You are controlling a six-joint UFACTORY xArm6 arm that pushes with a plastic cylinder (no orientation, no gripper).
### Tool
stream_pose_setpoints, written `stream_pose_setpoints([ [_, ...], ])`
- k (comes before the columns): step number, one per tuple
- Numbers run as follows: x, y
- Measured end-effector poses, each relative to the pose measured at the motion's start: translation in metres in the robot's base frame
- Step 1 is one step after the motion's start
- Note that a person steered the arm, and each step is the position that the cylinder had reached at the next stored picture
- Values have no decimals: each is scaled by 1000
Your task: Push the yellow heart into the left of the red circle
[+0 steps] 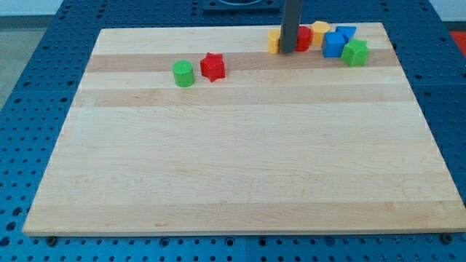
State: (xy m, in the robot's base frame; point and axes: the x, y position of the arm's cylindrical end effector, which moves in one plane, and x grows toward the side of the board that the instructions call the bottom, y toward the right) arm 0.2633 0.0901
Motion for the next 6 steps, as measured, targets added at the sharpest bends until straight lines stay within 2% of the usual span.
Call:
stream_pose_setpoints([
  [1,47,-18],
  [2,53,-56],
  [3,13,-73],
  [4,-9,-63],
  [5,-9,-10],
  [6,-9,13],
])
